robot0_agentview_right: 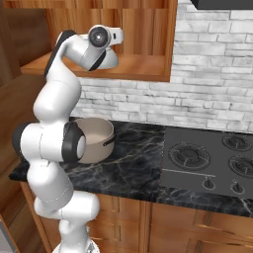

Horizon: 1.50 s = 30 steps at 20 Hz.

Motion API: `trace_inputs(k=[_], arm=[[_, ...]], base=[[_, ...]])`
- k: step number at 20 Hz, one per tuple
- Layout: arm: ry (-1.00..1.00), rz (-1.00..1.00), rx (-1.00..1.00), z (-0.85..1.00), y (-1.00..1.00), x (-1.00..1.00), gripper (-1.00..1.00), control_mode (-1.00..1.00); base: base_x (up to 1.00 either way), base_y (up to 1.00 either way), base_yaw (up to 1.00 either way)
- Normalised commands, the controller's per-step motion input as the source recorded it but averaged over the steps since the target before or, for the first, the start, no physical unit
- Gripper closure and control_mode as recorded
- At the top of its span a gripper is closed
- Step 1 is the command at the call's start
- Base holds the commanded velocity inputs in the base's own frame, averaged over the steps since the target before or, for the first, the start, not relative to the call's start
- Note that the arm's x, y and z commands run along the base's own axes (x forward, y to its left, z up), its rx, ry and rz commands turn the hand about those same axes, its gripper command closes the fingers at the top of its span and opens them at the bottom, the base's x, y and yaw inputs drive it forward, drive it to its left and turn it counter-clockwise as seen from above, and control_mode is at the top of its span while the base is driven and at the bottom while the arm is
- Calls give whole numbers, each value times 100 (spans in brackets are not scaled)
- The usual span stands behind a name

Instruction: Pick the kettle from the cabinet and place it on a stove burner. Then pick the pot from the counter and place it on another stove burner. Finally, turn both burners on.

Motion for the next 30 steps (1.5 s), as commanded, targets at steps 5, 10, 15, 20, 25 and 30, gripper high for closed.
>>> trace_inputs(k=[5, 10, 15, 20, 25, 30], arm=[[0, 0, 0, 0, 1, 13, 100, -100], [0, 1, 0, 0, 0, 3, 100, -100], [0, 0, 0, 0, 0, 0, 100, -100], [0, 0, 0, 0, 0, 0, 100, -100], [0, 0, 0, 0, 0, 0, 100, -100], [0, 0, 0, 0, 0, 0, 100, -100]], base=[[0, 0, 0], [0, 0, 0], [0, 0, 0], [0, 0, 0], [0, 0, 0], [0, 0, 0]])
